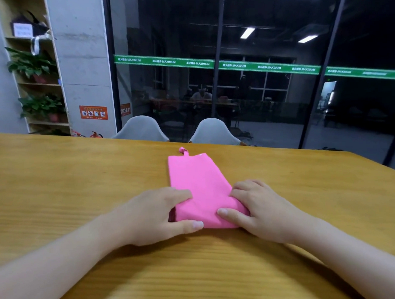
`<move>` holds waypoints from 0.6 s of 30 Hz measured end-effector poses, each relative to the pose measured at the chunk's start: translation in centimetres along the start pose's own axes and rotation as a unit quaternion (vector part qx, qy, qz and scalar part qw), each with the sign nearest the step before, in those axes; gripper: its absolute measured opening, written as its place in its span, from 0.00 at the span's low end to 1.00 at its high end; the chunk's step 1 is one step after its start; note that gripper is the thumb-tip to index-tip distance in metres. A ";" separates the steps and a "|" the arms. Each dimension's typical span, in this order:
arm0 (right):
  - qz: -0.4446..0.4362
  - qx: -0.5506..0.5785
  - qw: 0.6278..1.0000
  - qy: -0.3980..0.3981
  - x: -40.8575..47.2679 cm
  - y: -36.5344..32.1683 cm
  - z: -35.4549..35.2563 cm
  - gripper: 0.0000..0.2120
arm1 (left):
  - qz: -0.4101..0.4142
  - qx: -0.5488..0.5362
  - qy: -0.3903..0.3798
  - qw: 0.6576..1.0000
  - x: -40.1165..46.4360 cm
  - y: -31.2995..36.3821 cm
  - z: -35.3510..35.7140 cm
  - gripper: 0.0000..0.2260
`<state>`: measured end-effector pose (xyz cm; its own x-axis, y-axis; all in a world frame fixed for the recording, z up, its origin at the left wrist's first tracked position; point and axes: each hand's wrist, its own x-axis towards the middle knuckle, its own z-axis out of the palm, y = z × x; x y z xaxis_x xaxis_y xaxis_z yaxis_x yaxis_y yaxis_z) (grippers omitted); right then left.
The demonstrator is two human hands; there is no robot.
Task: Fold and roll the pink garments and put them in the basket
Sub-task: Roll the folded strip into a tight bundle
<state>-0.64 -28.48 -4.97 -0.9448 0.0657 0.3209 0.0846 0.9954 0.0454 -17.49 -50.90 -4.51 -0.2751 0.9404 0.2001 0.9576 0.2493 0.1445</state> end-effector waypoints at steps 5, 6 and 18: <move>0.011 -0.118 0.992 0.038 -0.9 -1.2 0.4 0.35 | -0.004 -0.117 -0.001 0.993 1.3 -1.0 0.4 0.26; 0.014 -0.116 0.992 0.044 -1.0 -1.4 0.4 0.35 | -0.014 -0.126 -0.005 0.992 1.4 -1.1 0.4 0.27; 0.032 0.030 0.999 -0.004 1.6 0.0 0.5 0.29 | -0.014 0.027 0.074 0.997 0.3 0.7 0.1 0.33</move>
<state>-2.33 -28.31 -4.88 -0.9408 0.1297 0.3130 0.1263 0.9915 -0.0314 -16.93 -50.43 -4.48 -0.3083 0.8890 0.3386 0.9513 0.2912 0.1015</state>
